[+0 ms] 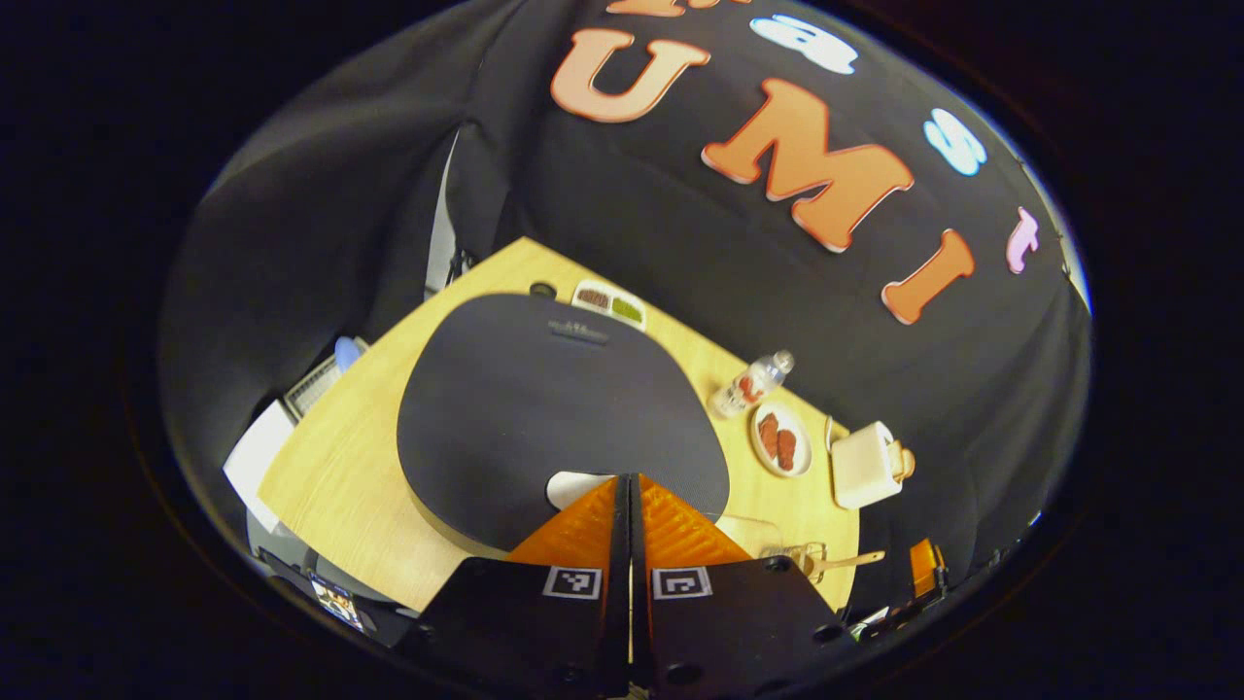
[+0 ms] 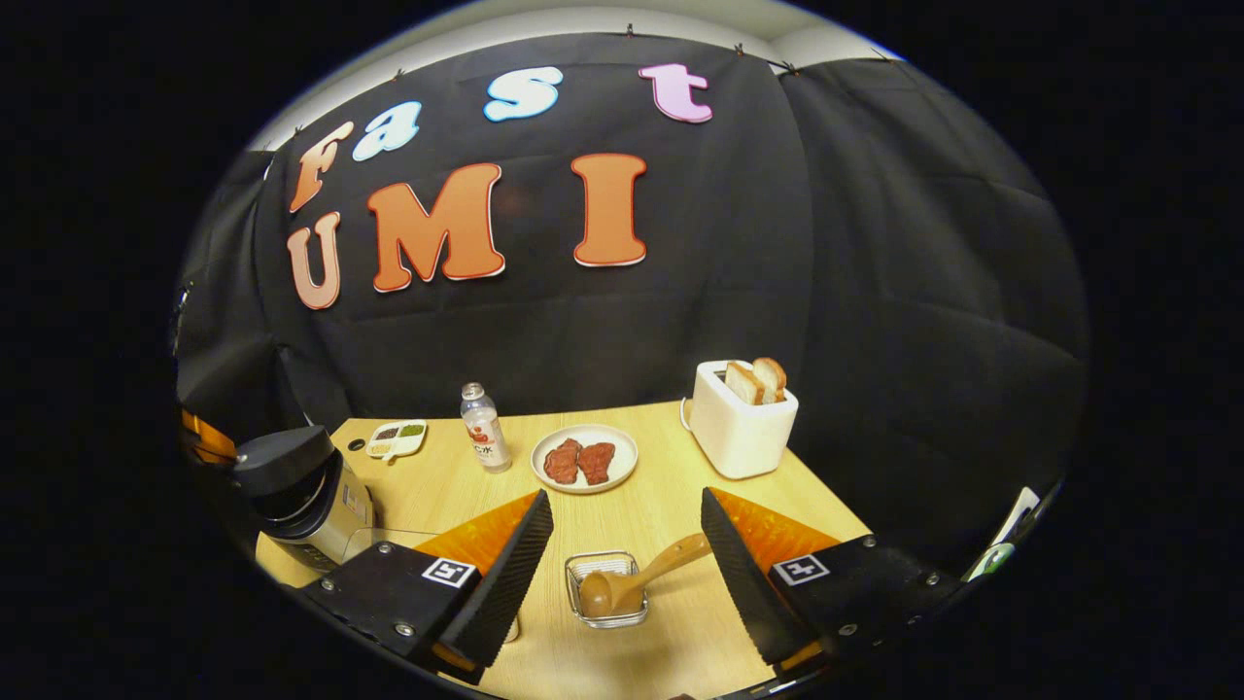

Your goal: Close the left gripper, press the button to open the rice cooker; take a wooden spoon from the chopstick holder with the right hand, scoop a spoonful of rice and pour it into the rice cooker, then put the wooden spoon back into the chopstick holder.

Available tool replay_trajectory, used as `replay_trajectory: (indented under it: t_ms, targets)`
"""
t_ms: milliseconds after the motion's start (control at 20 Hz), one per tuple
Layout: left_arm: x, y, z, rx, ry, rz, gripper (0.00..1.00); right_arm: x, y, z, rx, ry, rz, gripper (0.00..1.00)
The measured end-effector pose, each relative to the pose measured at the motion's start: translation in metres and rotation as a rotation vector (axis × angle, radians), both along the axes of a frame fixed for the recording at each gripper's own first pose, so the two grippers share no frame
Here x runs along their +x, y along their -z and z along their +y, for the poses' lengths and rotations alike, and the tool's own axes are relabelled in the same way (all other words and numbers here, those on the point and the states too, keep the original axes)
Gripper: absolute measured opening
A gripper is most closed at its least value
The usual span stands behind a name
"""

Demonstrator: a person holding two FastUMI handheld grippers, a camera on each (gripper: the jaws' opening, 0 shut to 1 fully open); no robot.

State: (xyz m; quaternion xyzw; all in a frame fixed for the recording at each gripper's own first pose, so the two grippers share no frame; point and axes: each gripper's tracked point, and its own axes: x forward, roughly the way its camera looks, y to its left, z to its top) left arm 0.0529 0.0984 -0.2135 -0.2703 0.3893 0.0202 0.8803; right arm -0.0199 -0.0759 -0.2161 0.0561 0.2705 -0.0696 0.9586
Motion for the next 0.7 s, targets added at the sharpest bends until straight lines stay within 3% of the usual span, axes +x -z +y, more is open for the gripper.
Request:
replay_trajectory:
  t_ms: [50,100,350,600,700]
  targets:
    - [0.008,-0.015,0.008,0.038,-0.023,-0.073,0.09,0.000,0.009,0.000,0.009,0.001,0.020,0.95]
    - [0.010,-0.026,0.016,0.091,-0.038,-0.118,0.05,-0.001,0.017,0.000,0.018,-0.001,0.041,0.95]
    - [-0.006,-0.065,0.028,0.351,-0.042,-0.235,0.05,-0.006,0.055,-0.001,0.066,0.000,0.135,0.95]
    - [-0.023,-0.090,0.017,0.474,-0.045,-0.318,0.06,-0.006,0.094,-0.012,0.130,0.045,0.223,0.95]
    - [-0.029,-0.096,0.010,0.470,-0.048,-0.337,0.24,-0.004,0.110,-0.016,0.156,0.067,0.258,0.93]
